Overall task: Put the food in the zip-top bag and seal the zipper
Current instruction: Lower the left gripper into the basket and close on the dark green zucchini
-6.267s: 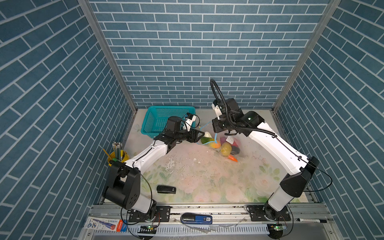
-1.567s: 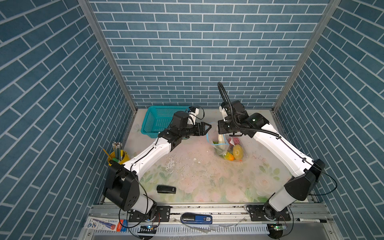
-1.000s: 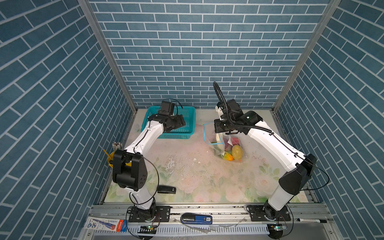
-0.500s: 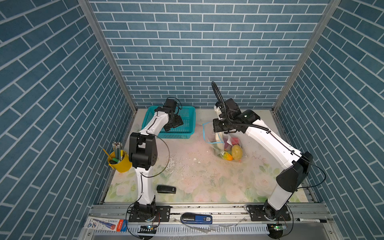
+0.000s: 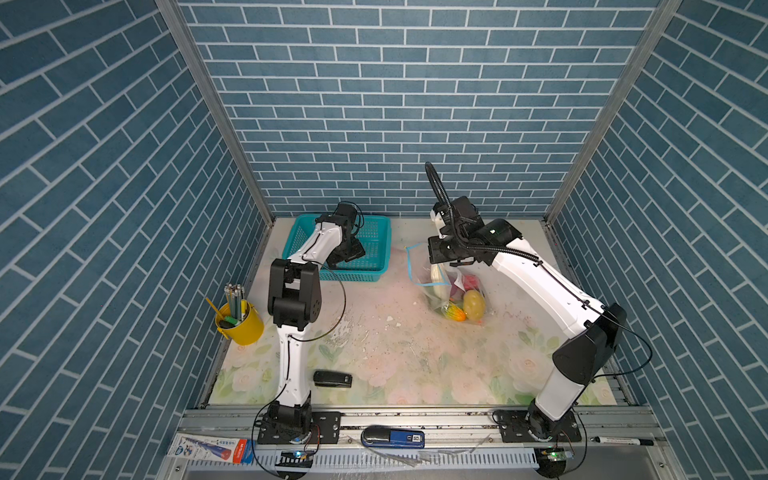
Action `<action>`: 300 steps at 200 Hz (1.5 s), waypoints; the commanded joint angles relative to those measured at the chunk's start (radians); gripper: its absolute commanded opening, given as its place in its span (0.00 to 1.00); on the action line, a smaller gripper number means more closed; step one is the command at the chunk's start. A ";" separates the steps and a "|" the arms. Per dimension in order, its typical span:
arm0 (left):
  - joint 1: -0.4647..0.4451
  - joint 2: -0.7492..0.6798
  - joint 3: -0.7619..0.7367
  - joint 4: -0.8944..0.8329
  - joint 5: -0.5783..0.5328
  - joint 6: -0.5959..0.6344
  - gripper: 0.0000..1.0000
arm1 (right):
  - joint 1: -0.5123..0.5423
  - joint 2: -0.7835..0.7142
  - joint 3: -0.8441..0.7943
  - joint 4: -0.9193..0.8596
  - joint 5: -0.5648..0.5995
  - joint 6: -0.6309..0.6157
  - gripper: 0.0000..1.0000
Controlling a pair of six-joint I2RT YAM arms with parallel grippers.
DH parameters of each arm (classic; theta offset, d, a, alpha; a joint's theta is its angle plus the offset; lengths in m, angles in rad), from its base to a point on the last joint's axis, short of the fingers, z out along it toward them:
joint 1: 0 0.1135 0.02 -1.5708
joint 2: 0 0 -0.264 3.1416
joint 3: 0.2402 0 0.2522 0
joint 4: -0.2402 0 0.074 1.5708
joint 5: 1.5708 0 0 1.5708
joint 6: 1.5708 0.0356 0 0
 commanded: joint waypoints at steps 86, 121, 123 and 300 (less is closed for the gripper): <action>0.006 0.100 0.028 0.013 0.032 -0.037 0.78 | -0.009 0.000 0.054 -0.028 0.023 -0.023 0.00; 0.006 0.108 0.108 -0.013 0.013 -0.029 0.78 | -0.008 0.000 0.062 -0.034 0.025 -0.025 0.00; 0.006 0.108 0.117 -0.018 0.010 -0.025 0.78 | -0.009 0.001 0.062 -0.034 0.025 -0.025 0.00; 0.093 0.007 -0.118 -0.054 0.162 0.171 0.93 | -0.012 0.002 0.078 -0.034 0.042 -0.042 0.00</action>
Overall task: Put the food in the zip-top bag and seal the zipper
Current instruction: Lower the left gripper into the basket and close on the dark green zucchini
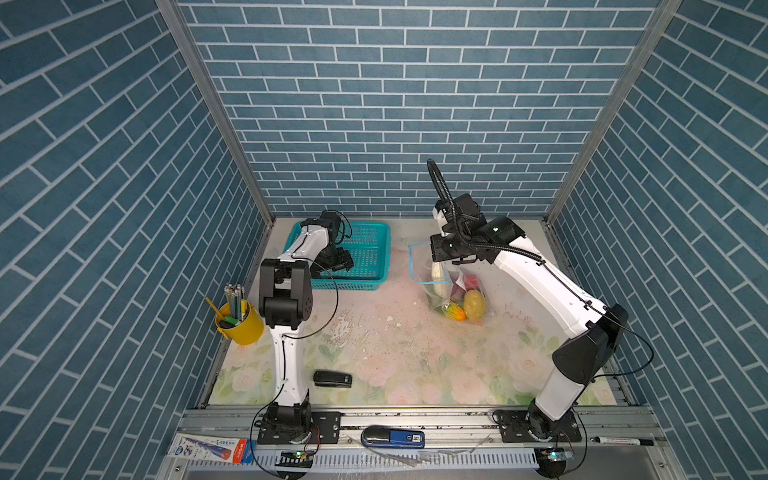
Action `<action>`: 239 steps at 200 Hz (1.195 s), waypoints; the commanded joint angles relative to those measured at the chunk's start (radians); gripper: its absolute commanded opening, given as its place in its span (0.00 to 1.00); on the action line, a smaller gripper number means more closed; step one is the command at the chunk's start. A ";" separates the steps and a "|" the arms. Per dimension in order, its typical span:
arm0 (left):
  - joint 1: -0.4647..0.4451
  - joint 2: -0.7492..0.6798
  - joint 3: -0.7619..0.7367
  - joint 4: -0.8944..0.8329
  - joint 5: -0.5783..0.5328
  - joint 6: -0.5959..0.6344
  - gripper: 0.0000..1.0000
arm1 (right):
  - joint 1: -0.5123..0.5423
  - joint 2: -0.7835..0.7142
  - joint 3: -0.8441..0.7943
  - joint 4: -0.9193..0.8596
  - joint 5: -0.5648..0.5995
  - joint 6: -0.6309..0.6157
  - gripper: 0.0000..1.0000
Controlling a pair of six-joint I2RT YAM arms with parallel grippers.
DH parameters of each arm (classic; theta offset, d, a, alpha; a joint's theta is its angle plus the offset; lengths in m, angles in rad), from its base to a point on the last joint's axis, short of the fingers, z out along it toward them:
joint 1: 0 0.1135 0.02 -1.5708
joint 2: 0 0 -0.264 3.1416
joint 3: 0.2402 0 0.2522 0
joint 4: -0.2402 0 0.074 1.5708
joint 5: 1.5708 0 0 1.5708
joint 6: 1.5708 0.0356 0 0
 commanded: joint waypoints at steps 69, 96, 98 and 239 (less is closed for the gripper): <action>-0.034 0.067 0.005 0.051 0.135 -0.048 0.89 | -0.005 0.010 0.067 -0.014 0.017 -0.015 0.00; -0.048 0.110 0.080 0.051 0.142 -0.068 0.88 | -0.005 0.009 0.067 -0.017 0.015 -0.014 0.00; -0.049 0.115 0.087 0.051 0.143 -0.068 0.88 | -0.005 0.008 0.067 -0.017 0.015 -0.014 0.00; -0.061 0.103 0.276 0.014 -0.090 -0.037 0.91 | -0.005 -0.016 0.026 -0.009 0.036 -0.019 0.00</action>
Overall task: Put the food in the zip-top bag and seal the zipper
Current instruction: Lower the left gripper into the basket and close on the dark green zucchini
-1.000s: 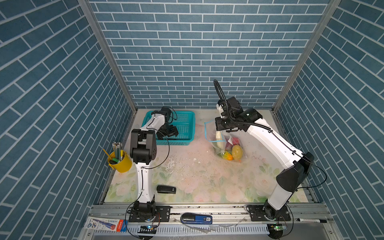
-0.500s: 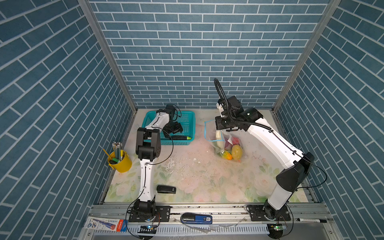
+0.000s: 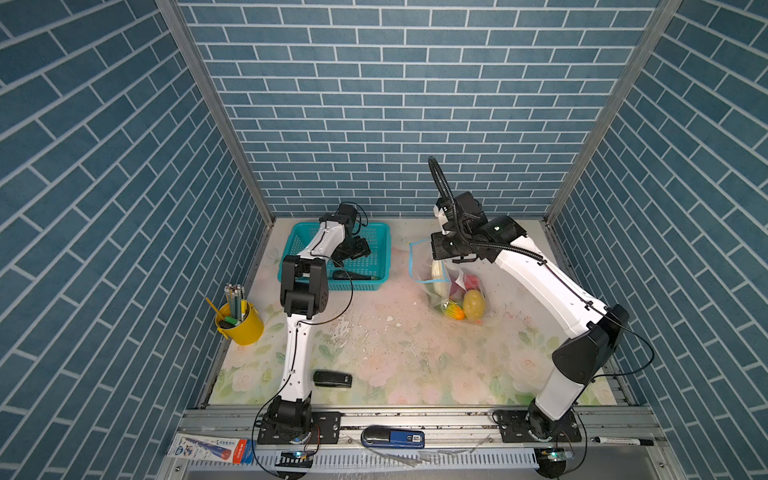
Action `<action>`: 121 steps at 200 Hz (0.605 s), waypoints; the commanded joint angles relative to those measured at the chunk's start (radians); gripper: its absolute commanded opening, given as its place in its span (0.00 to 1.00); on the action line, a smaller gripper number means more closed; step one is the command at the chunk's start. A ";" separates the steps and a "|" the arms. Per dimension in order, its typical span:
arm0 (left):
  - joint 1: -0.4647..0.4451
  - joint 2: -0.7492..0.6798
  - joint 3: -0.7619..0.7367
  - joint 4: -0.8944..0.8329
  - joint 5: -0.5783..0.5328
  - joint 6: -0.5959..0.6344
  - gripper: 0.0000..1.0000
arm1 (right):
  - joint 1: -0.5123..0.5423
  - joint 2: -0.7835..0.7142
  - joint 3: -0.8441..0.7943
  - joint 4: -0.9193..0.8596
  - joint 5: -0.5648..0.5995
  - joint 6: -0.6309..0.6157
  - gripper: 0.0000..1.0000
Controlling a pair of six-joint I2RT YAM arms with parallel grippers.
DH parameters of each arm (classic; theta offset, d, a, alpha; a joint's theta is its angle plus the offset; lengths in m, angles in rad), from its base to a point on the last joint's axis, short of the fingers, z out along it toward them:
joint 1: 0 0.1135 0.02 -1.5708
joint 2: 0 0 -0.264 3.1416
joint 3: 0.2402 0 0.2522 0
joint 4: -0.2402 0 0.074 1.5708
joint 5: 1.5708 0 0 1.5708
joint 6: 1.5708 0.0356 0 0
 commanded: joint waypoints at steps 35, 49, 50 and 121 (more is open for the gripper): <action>0.006 -0.216 -0.105 -0.105 -0.241 -0.008 0.92 | -0.004 -0.013 0.003 0.002 0.013 -0.021 0.00; 0.006 -0.245 -0.174 -0.097 -0.218 -0.019 0.92 | -0.005 -0.017 -0.002 0.005 0.014 -0.023 0.00; 0.006 -0.246 -0.179 -0.097 -0.217 -0.019 0.92 | -0.006 -0.017 -0.002 0.005 0.014 -0.023 0.00; -0.002 -0.208 -0.305 -0.048 -0.075 -0.054 0.87 | -0.009 -0.033 -0.024 0.013 0.014 -0.019 0.00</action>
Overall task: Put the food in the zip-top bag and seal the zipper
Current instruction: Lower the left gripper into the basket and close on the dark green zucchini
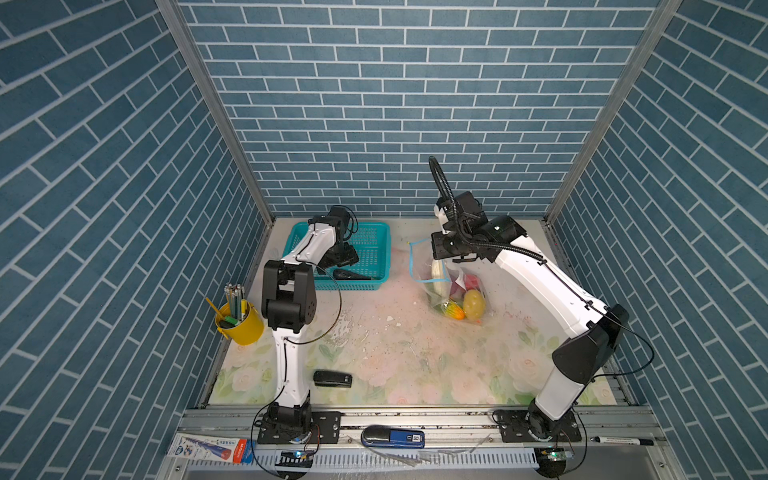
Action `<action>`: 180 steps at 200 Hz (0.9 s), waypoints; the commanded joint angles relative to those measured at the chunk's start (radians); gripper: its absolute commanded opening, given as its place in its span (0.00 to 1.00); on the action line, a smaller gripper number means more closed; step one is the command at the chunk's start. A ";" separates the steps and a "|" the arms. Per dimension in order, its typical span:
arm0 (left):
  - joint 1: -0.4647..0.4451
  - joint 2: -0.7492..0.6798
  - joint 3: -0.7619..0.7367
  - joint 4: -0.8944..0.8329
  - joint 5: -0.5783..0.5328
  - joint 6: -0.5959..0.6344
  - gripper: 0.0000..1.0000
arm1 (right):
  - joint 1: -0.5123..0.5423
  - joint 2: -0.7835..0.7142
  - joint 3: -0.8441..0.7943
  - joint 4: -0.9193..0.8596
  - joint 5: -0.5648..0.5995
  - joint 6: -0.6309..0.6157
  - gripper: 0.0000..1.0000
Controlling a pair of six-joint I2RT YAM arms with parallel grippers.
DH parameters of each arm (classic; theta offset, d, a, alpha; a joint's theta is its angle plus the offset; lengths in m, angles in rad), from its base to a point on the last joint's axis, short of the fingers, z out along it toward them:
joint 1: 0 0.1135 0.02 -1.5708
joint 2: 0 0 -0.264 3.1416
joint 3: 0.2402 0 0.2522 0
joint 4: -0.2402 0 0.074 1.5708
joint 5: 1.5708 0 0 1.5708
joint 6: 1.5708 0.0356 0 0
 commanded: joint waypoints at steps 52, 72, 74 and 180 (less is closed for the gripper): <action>-0.006 0.129 0.045 0.027 0.111 -0.027 0.64 | -0.006 -0.042 -0.031 0.013 0.002 -0.008 0.00; -0.001 0.155 0.075 0.023 0.116 -0.026 0.52 | -0.005 -0.046 -0.034 0.012 0.004 -0.007 0.00; 0.000 0.157 0.078 0.023 0.117 -0.027 0.50 | -0.007 -0.047 -0.034 0.012 0.004 -0.007 0.00; 0.029 0.109 0.158 0.012 0.093 0.004 0.26 | -0.006 -0.050 -0.040 0.017 -0.011 0.004 0.00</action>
